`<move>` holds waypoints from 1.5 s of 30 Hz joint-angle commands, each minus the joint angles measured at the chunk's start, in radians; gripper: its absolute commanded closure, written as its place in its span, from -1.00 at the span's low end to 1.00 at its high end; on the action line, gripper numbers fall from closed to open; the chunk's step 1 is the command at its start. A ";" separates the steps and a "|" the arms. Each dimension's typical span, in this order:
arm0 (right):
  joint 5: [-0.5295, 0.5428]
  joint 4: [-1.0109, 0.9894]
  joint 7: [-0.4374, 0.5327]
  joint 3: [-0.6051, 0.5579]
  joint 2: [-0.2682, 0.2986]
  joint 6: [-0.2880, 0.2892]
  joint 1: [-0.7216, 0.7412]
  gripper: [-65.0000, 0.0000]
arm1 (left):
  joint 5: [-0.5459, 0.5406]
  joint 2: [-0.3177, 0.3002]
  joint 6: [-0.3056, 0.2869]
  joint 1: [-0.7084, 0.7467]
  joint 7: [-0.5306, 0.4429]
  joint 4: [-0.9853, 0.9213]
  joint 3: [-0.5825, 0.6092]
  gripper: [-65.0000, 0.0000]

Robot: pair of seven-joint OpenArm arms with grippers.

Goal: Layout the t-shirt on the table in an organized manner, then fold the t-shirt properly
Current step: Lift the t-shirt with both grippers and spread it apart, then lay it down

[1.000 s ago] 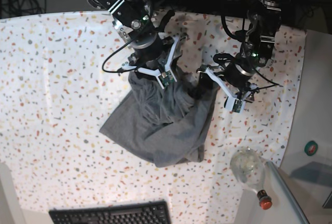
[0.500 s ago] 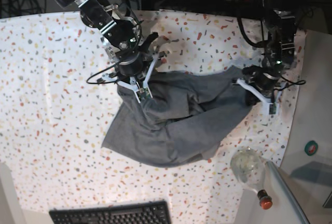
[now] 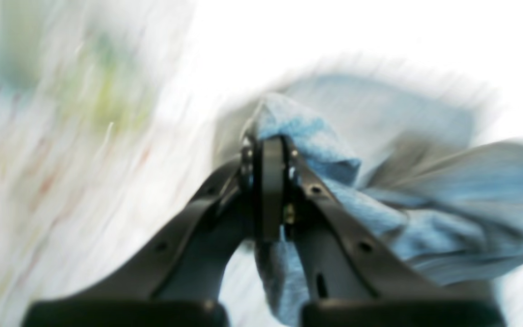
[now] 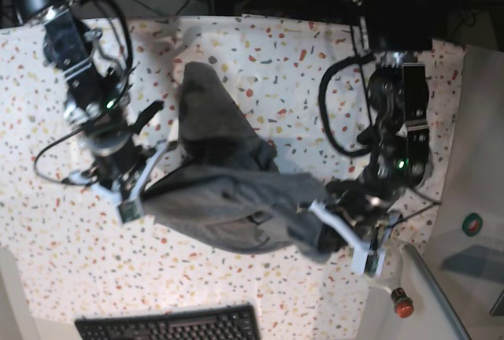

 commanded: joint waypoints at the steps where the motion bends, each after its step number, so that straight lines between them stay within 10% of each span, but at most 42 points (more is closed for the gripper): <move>1: -0.021 0.020 0.018 0.060 0.004 0.027 0.069 1.00 | -0.004 0.019 0.002 -0.072 -0.024 -0.008 0.001 1.00; 7: -0.018 -0.086 -0.076 0.317 0.057 0.295 0.408 1.00 | -0.009 0.154 0.002 -0.431 -0.030 -0.234 0.001 1.00; 17: -0.018 0.068 0.068 0.467 0.199 0.342 0.428 1.00 | -0.141 0.197 0.004 -0.529 -0.062 -0.086 0.000 1.00; 30: -0.022 0.109 -0.008 0.637 -0.195 0.342 -0.281 1.00 | -0.145 -0.033 0.004 0.351 0.076 0.237 -0.006 1.00; 43: -0.022 0.005 -0.042 0.720 -0.272 0.335 -0.383 1.00 | -0.147 -0.038 0.004 0.591 0.083 0.199 -0.003 1.00; 45: -0.022 0.005 -0.059 0.745 -0.276 0.342 -0.388 0.45 | -0.147 -0.062 0.004 0.618 0.085 0.199 -0.006 0.84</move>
